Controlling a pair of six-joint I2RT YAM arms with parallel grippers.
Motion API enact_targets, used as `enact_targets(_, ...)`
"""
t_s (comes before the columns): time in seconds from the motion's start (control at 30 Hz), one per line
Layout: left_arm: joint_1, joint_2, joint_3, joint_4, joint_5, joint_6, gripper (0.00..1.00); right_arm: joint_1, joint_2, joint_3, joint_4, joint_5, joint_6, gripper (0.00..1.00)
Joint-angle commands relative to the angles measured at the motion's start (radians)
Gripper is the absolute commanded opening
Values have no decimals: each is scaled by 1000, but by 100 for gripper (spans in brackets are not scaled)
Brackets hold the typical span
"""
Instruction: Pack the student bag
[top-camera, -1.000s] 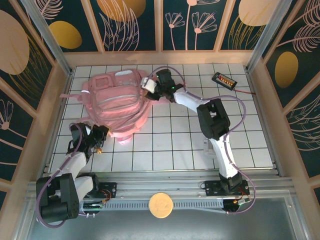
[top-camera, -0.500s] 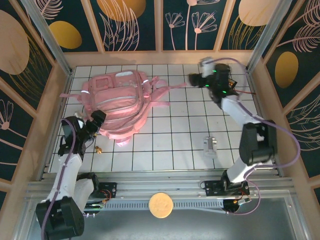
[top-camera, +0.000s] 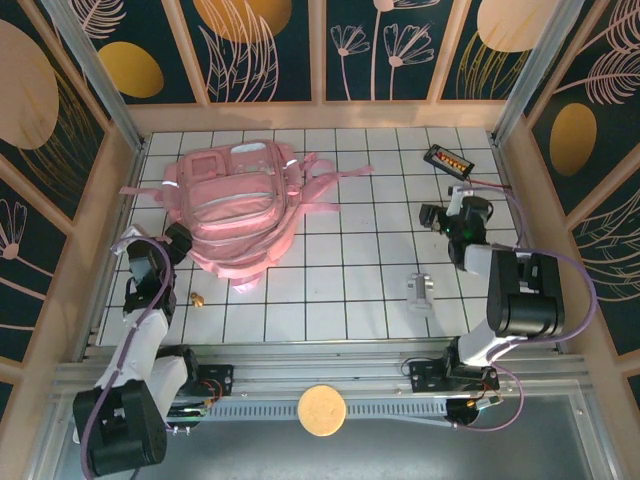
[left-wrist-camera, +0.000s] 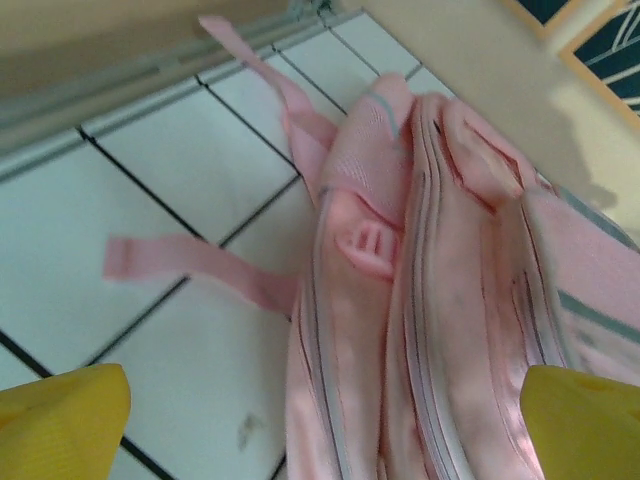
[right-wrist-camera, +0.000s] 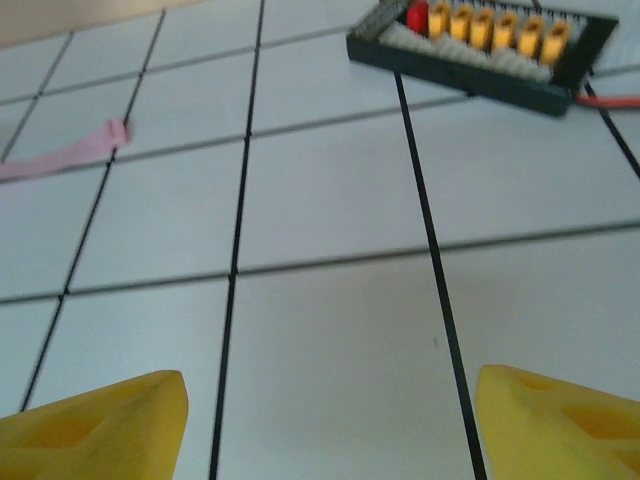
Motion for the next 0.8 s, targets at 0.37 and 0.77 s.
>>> enact_targets(0.37,2,330,-209,905,-67,301,99,67,10,-355,785,257,4,81)
enact_targets(0.77,-143,569,-210,1219,9,493,99,63,8,-352,773,257,9,99)
